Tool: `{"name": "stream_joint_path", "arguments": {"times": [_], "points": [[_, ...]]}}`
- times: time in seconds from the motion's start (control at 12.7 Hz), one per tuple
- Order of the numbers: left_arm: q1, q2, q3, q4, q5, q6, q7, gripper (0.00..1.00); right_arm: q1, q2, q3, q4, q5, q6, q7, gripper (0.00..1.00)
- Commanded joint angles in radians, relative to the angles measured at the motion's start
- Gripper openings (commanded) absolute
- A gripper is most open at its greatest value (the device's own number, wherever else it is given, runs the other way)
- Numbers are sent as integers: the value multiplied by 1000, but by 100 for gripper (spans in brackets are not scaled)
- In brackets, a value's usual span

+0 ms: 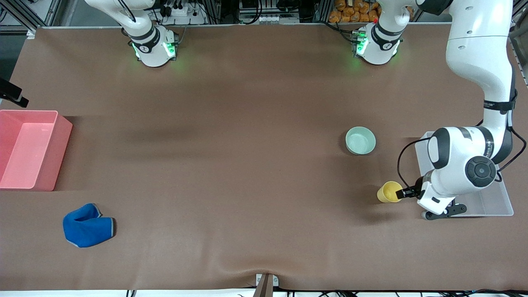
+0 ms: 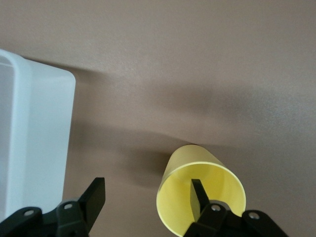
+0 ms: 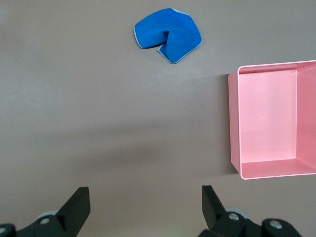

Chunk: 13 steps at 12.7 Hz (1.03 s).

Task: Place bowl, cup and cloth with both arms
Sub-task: 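Lower the left gripper over the yellow cup and grasp its rim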

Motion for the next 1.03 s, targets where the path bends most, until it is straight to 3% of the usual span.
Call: {"name": "stream_joint_path", "arguments": {"times": [0.0,0.08,0.24,0.47,0.95], "points": [[-10,20,5,15,-12,9,-17,58,-14,9,9,19,-5,-3,-2,100],[-11,29,7,15,-12,9,-20,55,-14,9,10,19,-5,-3,-2,100],[-11,29,5,15,-12,9,-40,37,-14,9,9,19,-5,-3,-2,100],[-11,29,7,14,-10,9,-66,3,-14,9,9,19,-5,-3,-2,100],[4,-9,8,25,-10,-11,-62,0,-14,13,10,19,-3,-2,-2,100]]}}
